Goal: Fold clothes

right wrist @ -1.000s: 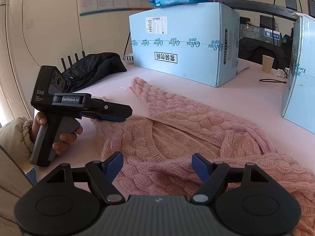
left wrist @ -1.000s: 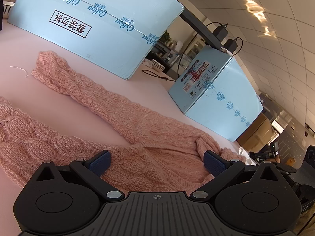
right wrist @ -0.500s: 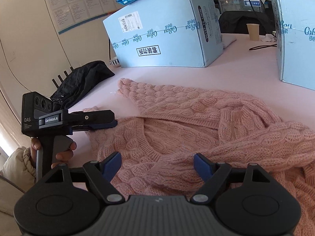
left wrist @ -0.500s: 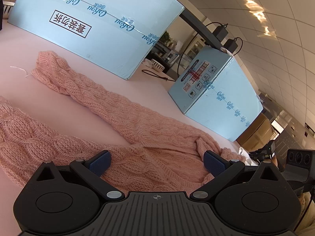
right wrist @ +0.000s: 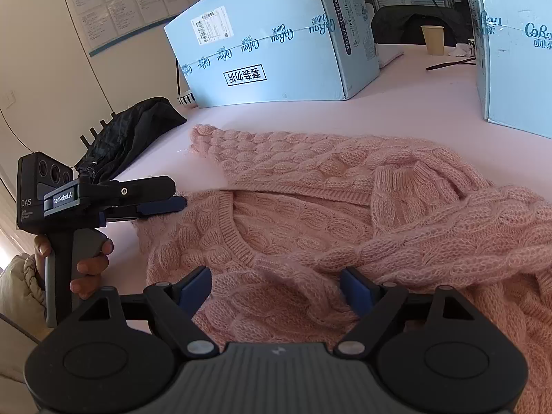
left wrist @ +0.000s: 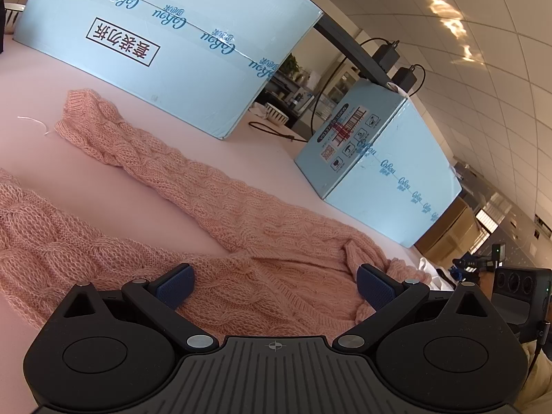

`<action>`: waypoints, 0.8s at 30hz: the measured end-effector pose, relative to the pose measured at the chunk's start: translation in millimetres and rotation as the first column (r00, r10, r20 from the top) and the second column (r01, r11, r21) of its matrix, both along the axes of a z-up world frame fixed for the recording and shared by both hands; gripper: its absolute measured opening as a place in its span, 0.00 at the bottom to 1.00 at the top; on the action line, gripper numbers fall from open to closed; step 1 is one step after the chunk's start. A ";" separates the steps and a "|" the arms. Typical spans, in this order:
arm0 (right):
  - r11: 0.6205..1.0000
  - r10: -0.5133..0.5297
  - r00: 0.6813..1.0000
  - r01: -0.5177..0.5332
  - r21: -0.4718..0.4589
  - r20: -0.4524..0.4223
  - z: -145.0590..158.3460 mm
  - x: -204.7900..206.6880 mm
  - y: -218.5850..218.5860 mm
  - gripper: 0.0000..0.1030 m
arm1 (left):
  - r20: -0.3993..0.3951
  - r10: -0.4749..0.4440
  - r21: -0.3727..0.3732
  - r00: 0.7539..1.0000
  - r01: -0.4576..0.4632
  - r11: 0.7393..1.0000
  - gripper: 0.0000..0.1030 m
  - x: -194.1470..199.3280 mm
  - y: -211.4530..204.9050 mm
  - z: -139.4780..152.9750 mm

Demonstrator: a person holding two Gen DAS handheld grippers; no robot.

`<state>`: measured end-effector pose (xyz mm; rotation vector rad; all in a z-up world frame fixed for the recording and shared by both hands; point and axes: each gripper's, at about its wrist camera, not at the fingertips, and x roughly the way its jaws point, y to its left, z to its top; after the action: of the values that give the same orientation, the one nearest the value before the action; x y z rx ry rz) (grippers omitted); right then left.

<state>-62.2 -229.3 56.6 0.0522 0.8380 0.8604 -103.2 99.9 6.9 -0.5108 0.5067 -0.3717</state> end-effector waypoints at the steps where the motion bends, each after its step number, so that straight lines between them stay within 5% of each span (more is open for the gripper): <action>1: 1.000 -0.007 1.000 0.007 0.008 -0.004 0.2 0.0 -0.8 0.82 | 0.004 0.010 0.005 1.000 -0.010 1.000 0.99 -1.2 0.0 0.8; 5: 0.998 -0.052 0.999 0.052 0.029 0.014 7.8 -1.5 -4.8 0.82 | 0.026 0.053 0.020 0.998 -0.054 0.998 0.99 -6.8 0.6 5.8; 9: 0.994 -0.107 0.984 0.101 0.051 0.142 24.3 -13.5 -14.2 0.82 | -0.018 0.080 0.007 0.997 -0.080 0.997 0.99 -10.4 7.2 12.1; 15: 0.961 -0.263 0.919 0.224 0.160 0.295 42.5 -38.3 -37.4 0.83 | -0.103 0.139 0.010 0.985 -0.139 0.990 0.99 -32.4 28.6 28.1; 19: 0.888 -0.414 0.884 0.339 0.310 0.217 34.6 -39.9 -61.8 0.89 | -0.175 0.132 -0.046 0.976 -0.142 0.989 0.99 -53.8 53.9 35.9; 24: 0.816 -0.456 0.886 0.379 0.436 0.085 12.0 -33.8 -83.9 0.94 | -0.258 0.241 -0.087 0.935 -0.271 0.959 0.99 -69.4 84.0 30.4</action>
<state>-96.0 -313.3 68.6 0.5052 0.4286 0.5929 -172.6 183.9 37.3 -0.7383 0.6504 -0.0870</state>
